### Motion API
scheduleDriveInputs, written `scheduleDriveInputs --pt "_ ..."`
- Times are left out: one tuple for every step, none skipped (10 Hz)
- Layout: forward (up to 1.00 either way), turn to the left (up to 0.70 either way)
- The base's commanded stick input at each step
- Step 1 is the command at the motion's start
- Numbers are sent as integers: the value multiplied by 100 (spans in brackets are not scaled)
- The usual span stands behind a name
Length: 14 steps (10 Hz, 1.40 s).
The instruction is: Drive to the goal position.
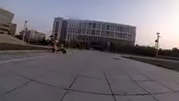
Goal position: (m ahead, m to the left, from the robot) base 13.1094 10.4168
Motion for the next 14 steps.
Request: scheduleDriveInputs --pt "0 0" --pt "0 0" --pt "0 0" --pt "0 0" --pt "42 0" --pt "45 0" --pt "45 0" --pt "45 0" --pt "45 0" --pt "45 0" --pt "14 0" --pt "0 0" --pt "11 0" --pt "29 0"
